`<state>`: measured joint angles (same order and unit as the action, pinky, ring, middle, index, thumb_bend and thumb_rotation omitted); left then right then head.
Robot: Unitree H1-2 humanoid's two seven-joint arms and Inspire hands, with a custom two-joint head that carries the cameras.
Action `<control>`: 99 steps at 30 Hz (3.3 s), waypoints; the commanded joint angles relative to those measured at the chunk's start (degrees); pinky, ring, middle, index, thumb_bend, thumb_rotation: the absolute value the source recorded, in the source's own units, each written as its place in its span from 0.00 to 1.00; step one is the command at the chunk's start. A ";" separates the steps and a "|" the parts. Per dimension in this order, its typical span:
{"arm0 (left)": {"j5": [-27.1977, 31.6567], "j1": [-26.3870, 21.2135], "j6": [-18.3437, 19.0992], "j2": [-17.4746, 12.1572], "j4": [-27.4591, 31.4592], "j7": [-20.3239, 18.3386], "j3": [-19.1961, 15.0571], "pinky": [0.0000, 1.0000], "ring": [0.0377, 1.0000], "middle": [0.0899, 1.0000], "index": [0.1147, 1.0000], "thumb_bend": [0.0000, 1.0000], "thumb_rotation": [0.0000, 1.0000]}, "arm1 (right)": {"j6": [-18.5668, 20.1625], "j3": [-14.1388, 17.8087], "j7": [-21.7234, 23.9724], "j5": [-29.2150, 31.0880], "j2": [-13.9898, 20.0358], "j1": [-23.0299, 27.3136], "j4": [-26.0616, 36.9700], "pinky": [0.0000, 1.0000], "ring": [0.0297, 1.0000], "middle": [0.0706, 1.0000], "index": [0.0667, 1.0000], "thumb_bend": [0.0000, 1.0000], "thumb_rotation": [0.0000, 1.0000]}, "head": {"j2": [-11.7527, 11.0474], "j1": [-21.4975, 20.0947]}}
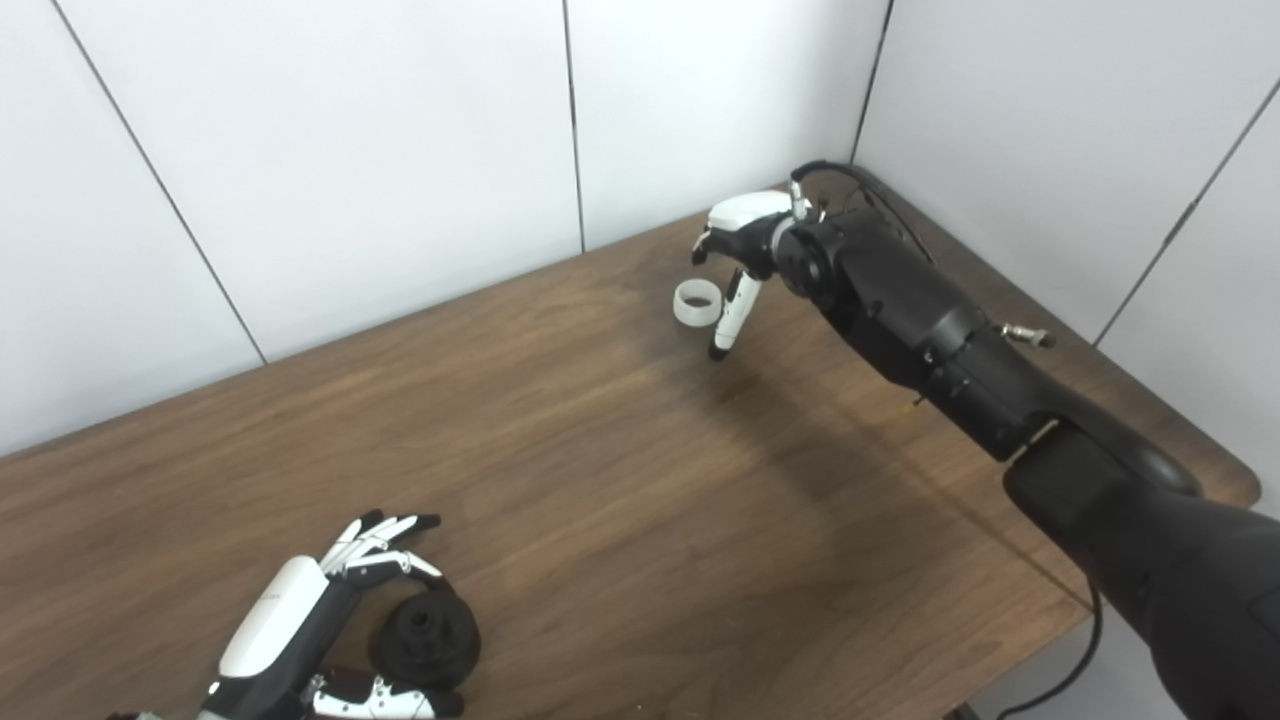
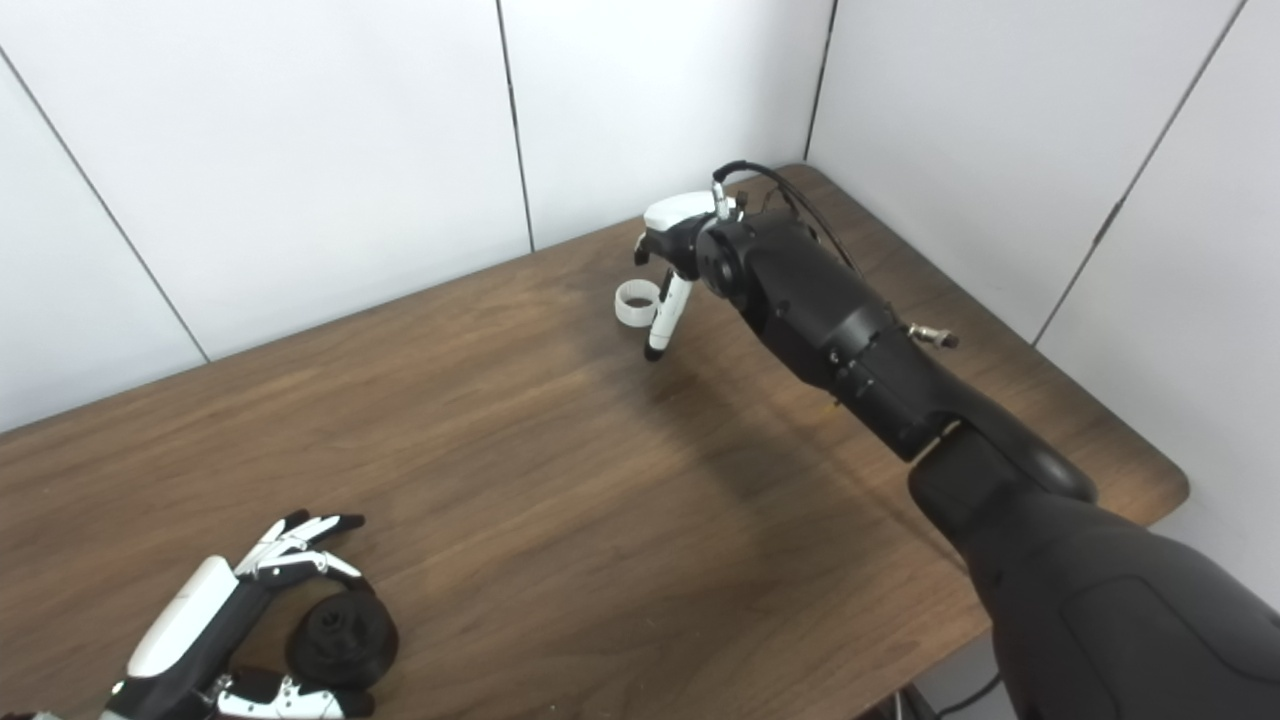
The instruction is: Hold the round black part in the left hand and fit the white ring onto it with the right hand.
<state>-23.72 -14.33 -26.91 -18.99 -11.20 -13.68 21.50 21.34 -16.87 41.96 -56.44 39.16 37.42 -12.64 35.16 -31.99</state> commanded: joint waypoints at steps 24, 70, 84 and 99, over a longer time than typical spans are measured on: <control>-0.93 2.43 1.26 -0.76 2.22 -1.46 -0.54 1.00 0.91 0.89 0.41 0.51 0.04 | 1.40 -0.50 -4.25 1.08 0.43 3.10 -1.40 1.00 1.00 1.00 0.88 1.00 0.41 | 0.37 1.13; -0.98 4.19 2.45 -0.54 4.14 -1.60 -0.49 1.00 0.91 0.89 0.41 0.51 0.05 | 1.27 -3.43 -8.44 0.81 -0.37 3.77 -4.35 1.00 1.00 1.00 0.89 0.96 0.51 | 1.10 2.84; -0.99 4.26 2.65 -0.68 4.28 -1.64 -0.58 1.00 0.92 0.89 0.41 0.51 0.04 | 1.35 -3.58 -8.87 0.64 0.18 4.05 -4.67 1.00 1.00 1.00 0.89 0.97 0.50 | 1.15 2.61; -0.69 4.31 2.57 -0.86 4.52 -1.81 -0.76 1.00 0.91 0.89 0.41 0.51 0.04 | 1.67 -3.47 -8.73 0.31 0.14 4.45 -5.03 1.00 1.00 1.00 0.89 0.95 0.48 | 1.34 2.59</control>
<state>-23.81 -11.02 -24.84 -18.95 -7.13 -14.58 20.52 22.29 -21.11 34.54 -55.40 37.45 38.59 -18.55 36.47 -29.36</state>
